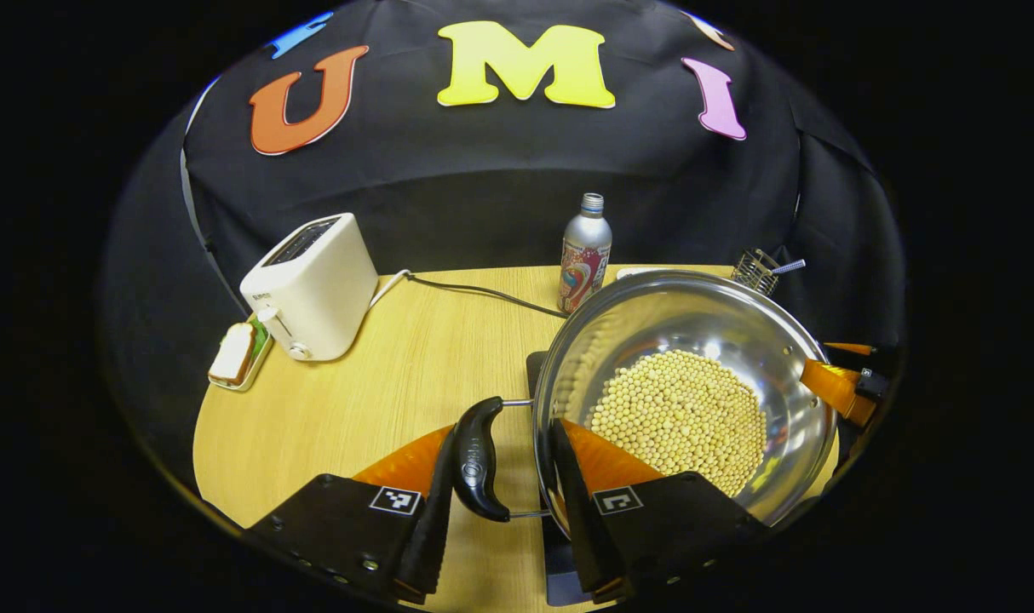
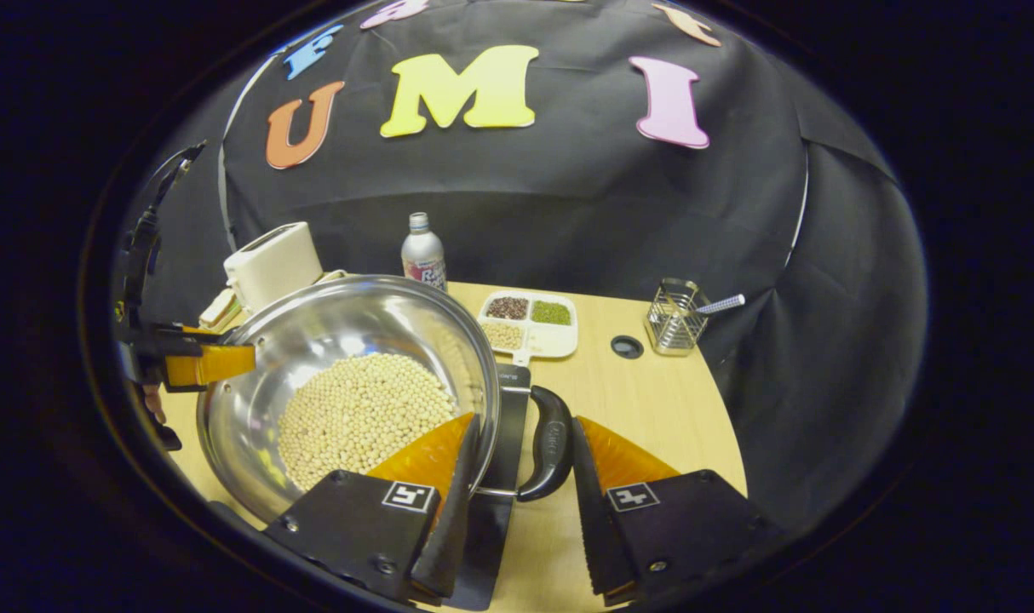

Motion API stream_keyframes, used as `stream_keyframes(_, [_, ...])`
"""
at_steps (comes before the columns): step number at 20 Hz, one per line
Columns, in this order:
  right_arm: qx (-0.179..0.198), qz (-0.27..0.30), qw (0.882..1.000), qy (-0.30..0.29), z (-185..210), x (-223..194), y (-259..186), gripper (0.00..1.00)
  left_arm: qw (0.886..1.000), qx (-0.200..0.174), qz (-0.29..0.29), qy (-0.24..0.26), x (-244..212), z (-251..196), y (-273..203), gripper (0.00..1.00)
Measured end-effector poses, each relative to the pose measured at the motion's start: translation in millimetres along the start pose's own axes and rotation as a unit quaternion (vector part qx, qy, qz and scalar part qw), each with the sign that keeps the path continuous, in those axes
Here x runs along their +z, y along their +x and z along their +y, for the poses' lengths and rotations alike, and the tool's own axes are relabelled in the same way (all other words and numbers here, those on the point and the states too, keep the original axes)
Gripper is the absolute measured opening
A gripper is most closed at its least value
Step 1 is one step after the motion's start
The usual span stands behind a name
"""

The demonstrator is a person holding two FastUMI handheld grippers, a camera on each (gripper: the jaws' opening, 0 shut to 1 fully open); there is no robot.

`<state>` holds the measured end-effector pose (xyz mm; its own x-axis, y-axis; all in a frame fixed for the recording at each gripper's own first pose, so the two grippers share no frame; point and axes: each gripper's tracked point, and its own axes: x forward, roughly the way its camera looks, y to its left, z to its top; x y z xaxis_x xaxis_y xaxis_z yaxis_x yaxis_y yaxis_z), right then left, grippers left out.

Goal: First push the handle of the pot to place it horizontally, then grasp the pot with both hands and set it on the induction cooktop.

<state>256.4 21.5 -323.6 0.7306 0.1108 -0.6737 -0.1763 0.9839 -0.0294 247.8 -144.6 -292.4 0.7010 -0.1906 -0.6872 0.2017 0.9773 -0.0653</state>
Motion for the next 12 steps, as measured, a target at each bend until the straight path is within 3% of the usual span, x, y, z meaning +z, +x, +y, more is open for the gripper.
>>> stream_keyframes(3, [0.003,0.001,1.0,0.016,-3,-13,19,0.58,1.0,-0.01,0.006,-0.014,-8,-1,23,0.59])
stream_keyframes(7, [0.012,-0.032,0.998,0.053,-6,-11,22,0.62,0.998,-0.033,-0.034,-0.04,-1,-3,23,0.58])
stream_keyframes(8, [0.013,-0.036,0.998,0.059,-6,-11,23,0.62,0.998,-0.033,-0.041,-0.042,-1,-3,22,0.68])
stream_keyframes(9, [0.014,-0.039,0.997,0.061,-8,-11,23,0.63,0.997,-0.034,-0.047,-0.042,0,-3,23,0.68])
stream_keyframes(10, [0.014,-0.041,0.997,0.06,-11,-11,21,0.63,0.997,-0.034,-0.052,-0.044,-1,-3,23,0.59])
stream_keyframes(12, [0.015,-0.046,0.997,0.062,-13,-12,19,0.65,0.996,-0.038,-0.068,-0.049,2,-3,22,0.59])
